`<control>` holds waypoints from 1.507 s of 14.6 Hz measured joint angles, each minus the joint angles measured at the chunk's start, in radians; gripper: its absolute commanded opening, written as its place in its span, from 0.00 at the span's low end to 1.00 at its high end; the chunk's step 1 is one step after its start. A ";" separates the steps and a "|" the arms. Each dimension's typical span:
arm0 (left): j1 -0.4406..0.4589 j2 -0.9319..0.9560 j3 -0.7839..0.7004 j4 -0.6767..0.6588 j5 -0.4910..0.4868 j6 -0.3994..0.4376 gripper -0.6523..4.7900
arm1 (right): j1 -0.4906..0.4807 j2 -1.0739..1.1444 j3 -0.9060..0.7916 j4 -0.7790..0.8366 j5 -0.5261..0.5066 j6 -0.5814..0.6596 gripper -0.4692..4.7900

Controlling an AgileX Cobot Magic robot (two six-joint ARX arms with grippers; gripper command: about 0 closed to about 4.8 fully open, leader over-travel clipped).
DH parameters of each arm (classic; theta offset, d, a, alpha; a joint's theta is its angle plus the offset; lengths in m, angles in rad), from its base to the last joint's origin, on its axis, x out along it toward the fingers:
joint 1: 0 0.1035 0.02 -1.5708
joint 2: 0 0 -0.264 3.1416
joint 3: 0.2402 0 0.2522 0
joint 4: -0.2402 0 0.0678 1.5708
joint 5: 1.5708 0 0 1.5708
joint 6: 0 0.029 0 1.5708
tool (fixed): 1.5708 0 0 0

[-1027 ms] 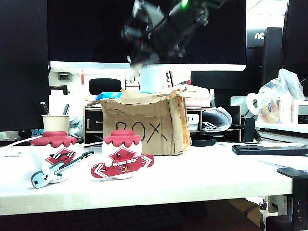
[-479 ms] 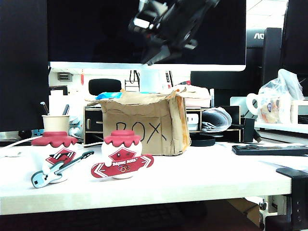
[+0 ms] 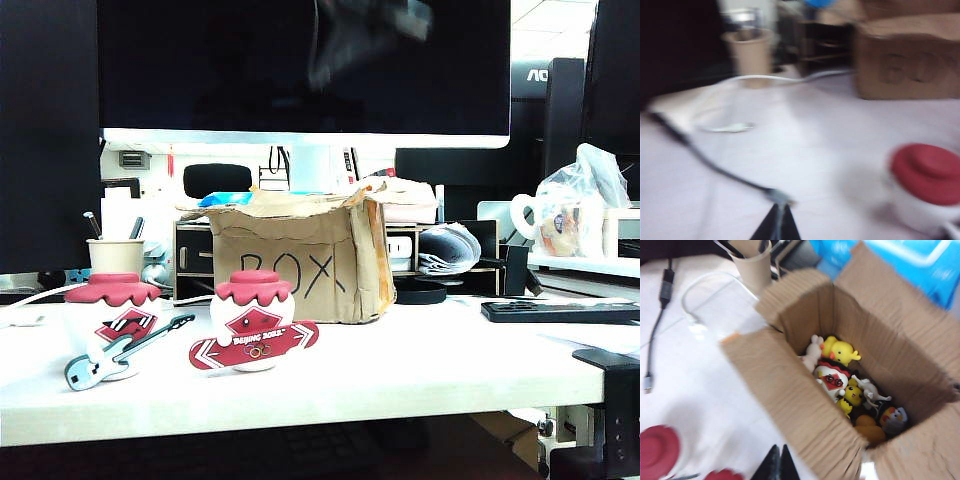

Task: Put the doll that is least similar in size compared to the others into the paper box.

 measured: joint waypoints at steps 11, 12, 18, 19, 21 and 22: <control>0.106 -0.092 0.000 0.000 -0.005 0.000 0.11 | 0.648 -0.365 -0.385 0.066 0.621 0.140 0.08; 0.106 -0.092 0.000 0.000 -0.005 0.000 0.11 | 0.670 -0.364 -0.393 0.055 0.625 0.155 0.08; 0.106 -0.092 0.000 0.000 -0.005 0.000 0.11 | 0.683 -0.344 -0.394 0.049 0.564 0.158 0.08; 0.106 -0.092 0.000 0.000 -0.005 0.000 0.11 | 0.683 -0.344 -0.394 0.049 0.564 0.158 0.08; 0.106 -0.092 0.000 0.000 -0.005 0.000 0.11 | 0.683 -0.344 -0.394 0.049 0.564 0.158 0.08; 0.106 -0.092 0.000 0.000 -0.005 0.000 0.11 | 0.683 -0.344 -0.394 0.049 0.564 0.158 0.08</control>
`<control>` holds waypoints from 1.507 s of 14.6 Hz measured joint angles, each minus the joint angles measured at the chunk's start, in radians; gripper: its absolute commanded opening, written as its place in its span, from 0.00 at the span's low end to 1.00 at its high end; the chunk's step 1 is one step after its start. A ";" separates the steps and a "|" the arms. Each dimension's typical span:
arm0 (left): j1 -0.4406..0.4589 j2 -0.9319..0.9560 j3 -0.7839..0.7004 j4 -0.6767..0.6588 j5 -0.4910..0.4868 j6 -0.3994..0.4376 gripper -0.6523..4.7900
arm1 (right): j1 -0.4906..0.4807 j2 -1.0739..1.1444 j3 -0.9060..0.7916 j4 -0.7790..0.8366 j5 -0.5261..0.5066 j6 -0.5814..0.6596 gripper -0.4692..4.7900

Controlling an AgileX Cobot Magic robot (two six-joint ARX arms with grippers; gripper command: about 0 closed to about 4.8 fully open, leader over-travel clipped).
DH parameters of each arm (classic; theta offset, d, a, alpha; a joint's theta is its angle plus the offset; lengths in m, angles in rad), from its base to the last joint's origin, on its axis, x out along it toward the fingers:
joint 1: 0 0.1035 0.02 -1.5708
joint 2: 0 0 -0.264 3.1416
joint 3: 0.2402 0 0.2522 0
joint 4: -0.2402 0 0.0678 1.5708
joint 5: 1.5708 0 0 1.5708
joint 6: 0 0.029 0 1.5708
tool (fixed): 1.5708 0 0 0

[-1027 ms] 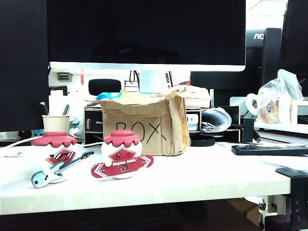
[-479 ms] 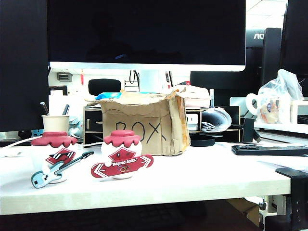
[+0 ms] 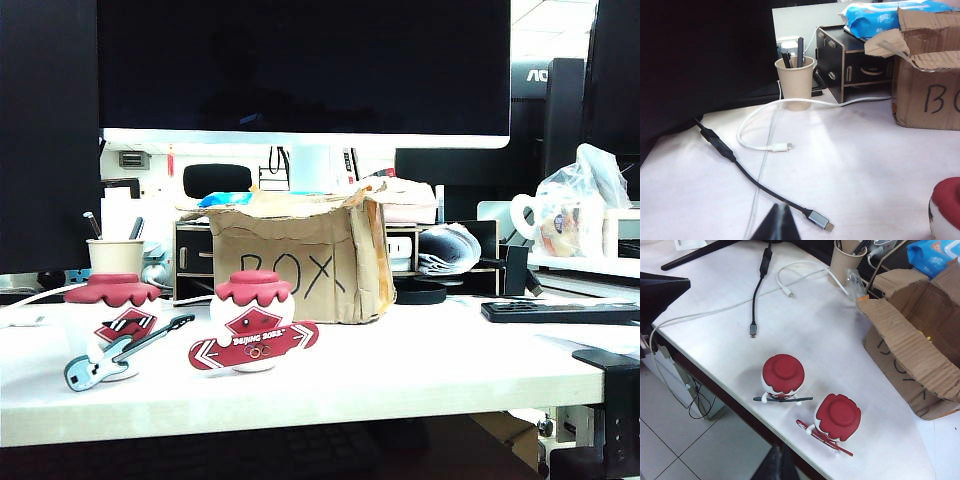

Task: Put the doll that is least similar in size compared to the others into the paper box.

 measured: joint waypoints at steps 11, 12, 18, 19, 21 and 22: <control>0.000 0.000 0.000 0.000 0.000 0.000 0.11 | -0.576 -0.620 -0.557 0.612 -0.280 -0.272 0.08; 0.000 0.000 0.000 0.000 0.000 0.000 0.11 | -0.681 -0.677 -0.629 0.640 -0.313 -0.234 0.08; 0.000 0.000 0.000 -0.001 0.000 0.000 0.11 | -1.121 -1.053 -0.976 0.650 -0.350 -0.018 0.08; 0.000 0.000 0.000 -0.001 0.001 0.000 0.11 | -1.152 -1.088 -1.006 0.648 -0.352 -0.014 0.08; 0.000 0.000 0.000 -0.002 0.000 0.000 0.11 | -1.199 -1.147 -1.058 0.649 -0.355 -0.011 0.08; 0.000 0.000 0.000 -0.003 0.000 0.000 0.11 | -1.225 -1.176 -1.112 0.649 -0.366 -0.011 0.08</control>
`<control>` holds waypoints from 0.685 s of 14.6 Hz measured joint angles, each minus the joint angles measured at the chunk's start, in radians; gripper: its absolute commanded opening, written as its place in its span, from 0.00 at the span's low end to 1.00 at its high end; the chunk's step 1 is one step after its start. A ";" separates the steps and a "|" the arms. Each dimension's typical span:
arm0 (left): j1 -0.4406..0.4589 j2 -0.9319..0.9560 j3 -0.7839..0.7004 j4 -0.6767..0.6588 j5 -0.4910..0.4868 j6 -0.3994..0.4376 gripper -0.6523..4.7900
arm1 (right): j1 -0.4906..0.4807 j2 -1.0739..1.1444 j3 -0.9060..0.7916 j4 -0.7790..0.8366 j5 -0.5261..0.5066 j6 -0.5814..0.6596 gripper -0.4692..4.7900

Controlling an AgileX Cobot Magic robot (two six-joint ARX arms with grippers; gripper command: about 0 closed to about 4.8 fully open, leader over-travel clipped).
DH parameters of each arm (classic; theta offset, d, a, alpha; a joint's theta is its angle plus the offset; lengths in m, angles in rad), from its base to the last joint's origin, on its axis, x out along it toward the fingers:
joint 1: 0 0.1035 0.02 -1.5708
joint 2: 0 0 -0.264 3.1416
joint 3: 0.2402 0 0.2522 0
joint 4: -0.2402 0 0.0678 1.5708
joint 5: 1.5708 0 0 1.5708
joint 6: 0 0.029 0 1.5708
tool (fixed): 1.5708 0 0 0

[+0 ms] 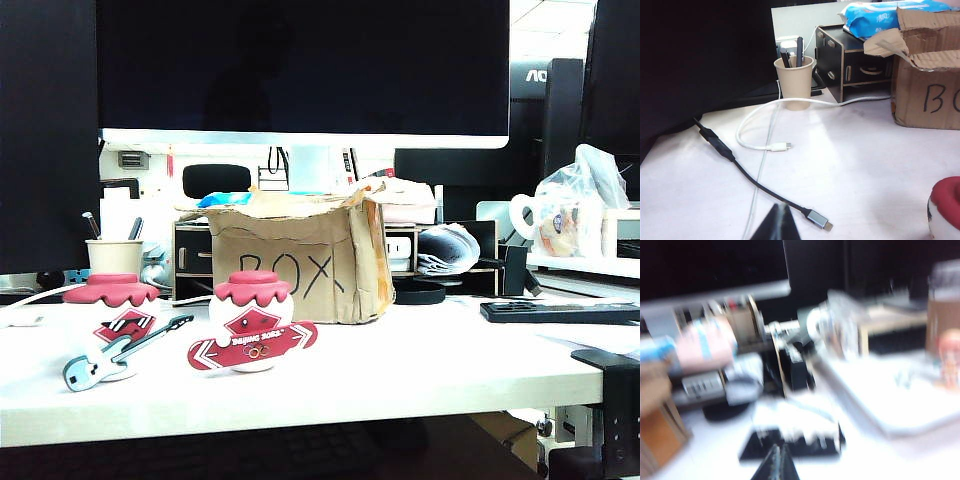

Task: Put the doll that is least similar in size compared to the others into the paper box.

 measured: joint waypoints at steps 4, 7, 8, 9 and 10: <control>0.000 0.000 0.000 -0.002 0.000 0.000 0.11 | -0.037 -0.032 -0.061 -0.076 -0.005 -0.001 0.08; 0.000 0.000 0.000 -0.003 0.000 0.000 0.11 | -0.063 -0.067 -0.061 -0.192 -0.007 -0.042 0.08; 0.000 0.000 0.000 -0.005 0.000 0.000 0.11 | -0.075 -0.092 -0.061 -0.198 -0.007 -0.047 0.08; 0.000 0.000 0.000 -0.004 0.000 0.000 0.11 | -0.082 -0.091 -0.061 -0.200 -0.006 -0.049 0.08; 0.000 0.000 0.000 -0.006 0.000 0.000 0.11 | -0.084 -0.090 -0.061 -0.203 -0.008 -0.050 0.08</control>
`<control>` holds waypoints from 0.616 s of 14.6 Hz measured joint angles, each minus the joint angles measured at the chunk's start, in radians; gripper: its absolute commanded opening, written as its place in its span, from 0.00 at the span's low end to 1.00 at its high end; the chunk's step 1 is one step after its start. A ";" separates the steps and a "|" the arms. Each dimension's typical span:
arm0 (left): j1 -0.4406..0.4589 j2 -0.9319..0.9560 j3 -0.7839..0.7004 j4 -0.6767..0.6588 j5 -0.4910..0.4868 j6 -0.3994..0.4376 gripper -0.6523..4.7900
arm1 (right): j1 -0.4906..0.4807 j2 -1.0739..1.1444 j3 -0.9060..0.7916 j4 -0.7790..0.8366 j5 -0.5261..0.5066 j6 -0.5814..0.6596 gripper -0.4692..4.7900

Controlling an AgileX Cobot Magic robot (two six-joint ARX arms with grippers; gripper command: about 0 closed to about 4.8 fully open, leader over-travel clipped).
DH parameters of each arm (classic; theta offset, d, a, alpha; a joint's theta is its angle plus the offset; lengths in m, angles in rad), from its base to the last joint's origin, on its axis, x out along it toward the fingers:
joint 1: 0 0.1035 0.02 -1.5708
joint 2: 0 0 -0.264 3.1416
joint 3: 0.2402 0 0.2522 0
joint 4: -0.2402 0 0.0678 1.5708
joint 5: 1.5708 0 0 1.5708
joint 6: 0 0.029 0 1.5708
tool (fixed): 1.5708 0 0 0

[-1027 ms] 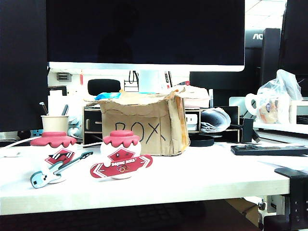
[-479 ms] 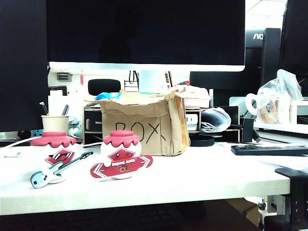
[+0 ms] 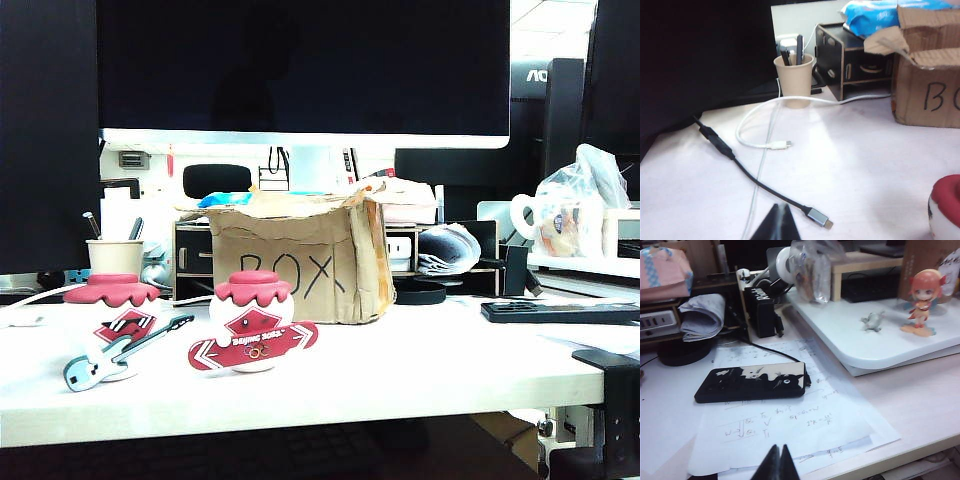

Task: Put the doll that is least similar in size compared to the others into the paper box.

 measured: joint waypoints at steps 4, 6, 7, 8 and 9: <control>0.000 0.000 0.000 0.000 0.000 0.000 0.11 | 0.003 0.000 0.000 -0.002 -0.090 0.000 0.08; 0.000 0.000 0.000 0.000 0.000 0.000 0.11 | 0.004 0.000 0.000 -0.001 -0.093 0.000 0.08; 0.000 0.000 0.000 0.000 0.000 0.000 0.11 | 0.008 0.000 0.000 -0.002 -0.093 0.000 0.08; 0.000 0.000 0.000 0.000 0.000 0.000 0.11 | 0.014 0.000 0.000 -0.001 -0.093 0.000 0.08; 0.000 0.000 0.000 0.000 0.000 0.000 0.11 | 0.021 0.000 0.000 -0.001 -0.097 0.000 0.08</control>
